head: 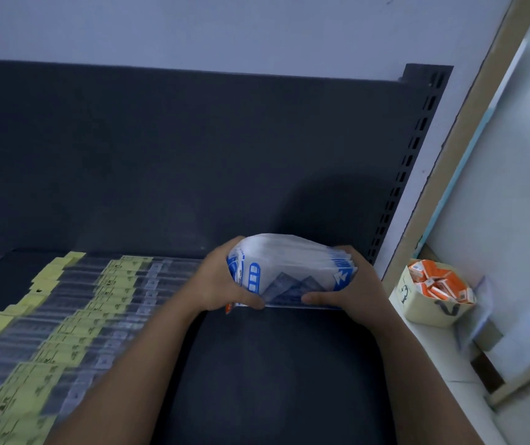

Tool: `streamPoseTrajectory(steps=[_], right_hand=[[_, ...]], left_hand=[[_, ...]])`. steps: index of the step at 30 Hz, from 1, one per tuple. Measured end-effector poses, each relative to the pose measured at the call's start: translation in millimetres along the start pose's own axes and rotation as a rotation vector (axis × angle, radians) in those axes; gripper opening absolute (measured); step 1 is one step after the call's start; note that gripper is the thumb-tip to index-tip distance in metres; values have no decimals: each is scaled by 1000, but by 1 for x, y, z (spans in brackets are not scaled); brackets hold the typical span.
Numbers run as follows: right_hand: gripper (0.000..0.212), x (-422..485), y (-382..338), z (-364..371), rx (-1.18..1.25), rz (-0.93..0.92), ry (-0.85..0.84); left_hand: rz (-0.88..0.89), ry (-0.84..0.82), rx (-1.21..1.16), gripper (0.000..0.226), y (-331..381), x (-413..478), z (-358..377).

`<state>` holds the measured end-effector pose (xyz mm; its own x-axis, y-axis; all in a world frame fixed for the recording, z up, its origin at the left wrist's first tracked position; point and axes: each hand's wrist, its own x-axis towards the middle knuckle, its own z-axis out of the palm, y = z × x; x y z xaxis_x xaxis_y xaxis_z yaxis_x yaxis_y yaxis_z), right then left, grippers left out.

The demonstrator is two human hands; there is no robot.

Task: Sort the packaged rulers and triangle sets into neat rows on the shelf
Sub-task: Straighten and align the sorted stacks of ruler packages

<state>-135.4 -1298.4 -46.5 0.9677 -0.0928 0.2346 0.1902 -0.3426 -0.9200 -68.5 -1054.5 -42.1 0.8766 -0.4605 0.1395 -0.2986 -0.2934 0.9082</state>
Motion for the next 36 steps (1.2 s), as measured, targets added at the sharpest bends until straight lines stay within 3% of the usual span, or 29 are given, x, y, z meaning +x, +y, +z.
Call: streamPoseTrajectory(steps=[8,14,16,22,26,30,33,36], right_hand=[[83,1,1,-4,19,62,-48],[83,2,-3,-5,141,60,-50],[76,1,-5,-3,194,62,-13],[41,1,-7,14,315,156,185],[25,6,-10,30,344,247,325],[41,10,-15,30,234,292,386],[60,11,-16,25,210,360,334],[70,10,-18,25,291,427,269]], left_hand=[[-63,-12,-58,79,3,0,-2],[-69,98,-111,86,8,-3,-12],[-70,142,-103,92,9,-2,-16],[-182,71,4,108,13,-6,-11],[-273,121,-55,91,18,-5,-4],[-373,231,-309,71,24,-5,8],[-456,305,-535,49,29,-5,13],[-485,288,-737,55,33,-7,18]])
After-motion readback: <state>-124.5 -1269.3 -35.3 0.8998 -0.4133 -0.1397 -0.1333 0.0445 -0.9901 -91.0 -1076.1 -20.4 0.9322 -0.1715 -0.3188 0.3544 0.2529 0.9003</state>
